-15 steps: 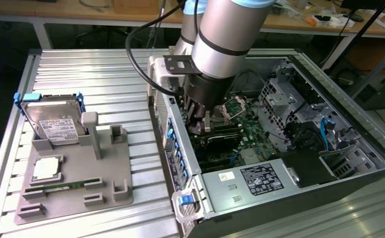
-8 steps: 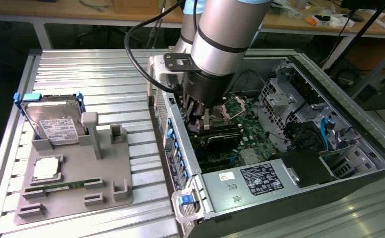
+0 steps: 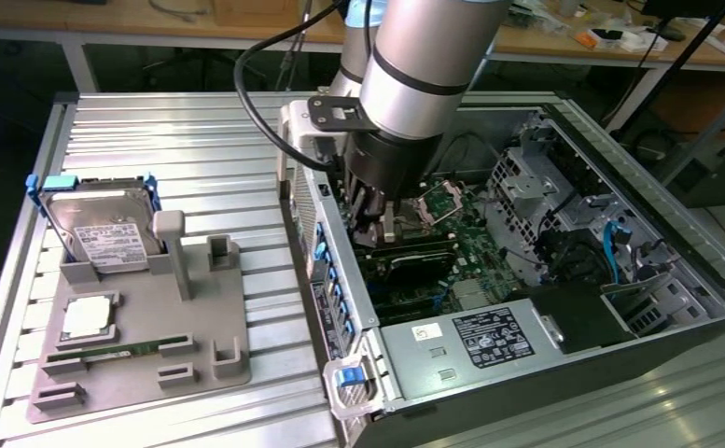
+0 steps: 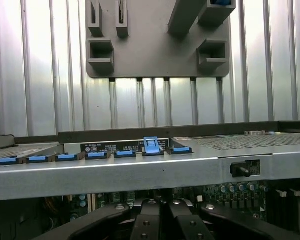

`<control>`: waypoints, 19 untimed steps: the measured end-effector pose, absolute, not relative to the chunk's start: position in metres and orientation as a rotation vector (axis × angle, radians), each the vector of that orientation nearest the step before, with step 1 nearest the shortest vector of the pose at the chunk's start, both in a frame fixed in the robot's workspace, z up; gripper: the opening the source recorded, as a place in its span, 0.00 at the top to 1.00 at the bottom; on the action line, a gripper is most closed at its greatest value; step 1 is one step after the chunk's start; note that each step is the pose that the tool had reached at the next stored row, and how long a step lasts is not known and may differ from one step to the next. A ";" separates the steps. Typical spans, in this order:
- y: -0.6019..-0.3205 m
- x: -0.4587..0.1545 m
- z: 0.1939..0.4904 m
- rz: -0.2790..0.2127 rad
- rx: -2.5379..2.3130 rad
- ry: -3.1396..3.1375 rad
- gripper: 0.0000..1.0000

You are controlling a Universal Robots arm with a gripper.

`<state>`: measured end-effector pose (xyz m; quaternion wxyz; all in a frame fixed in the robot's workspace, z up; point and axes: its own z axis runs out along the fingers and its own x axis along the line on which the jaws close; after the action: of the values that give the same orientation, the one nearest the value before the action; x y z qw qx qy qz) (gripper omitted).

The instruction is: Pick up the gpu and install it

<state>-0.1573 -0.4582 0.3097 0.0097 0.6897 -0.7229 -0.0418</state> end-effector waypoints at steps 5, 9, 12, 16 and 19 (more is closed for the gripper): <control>-0.458 -0.158 0.310 -0.131 2.153 -2.257 0.89; -0.458 -0.159 0.309 -0.131 2.153 -2.257 0.89; -0.458 -0.159 0.306 -0.130 2.154 -2.257 0.89; -0.458 -0.158 0.304 -0.131 2.153 -2.257 0.89; -0.458 -0.154 0.304 -0.131 2.154 -2.257 0.89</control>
<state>-0.1538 -0.4581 0.3038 0.0094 0.6897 -0.7229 -0.0419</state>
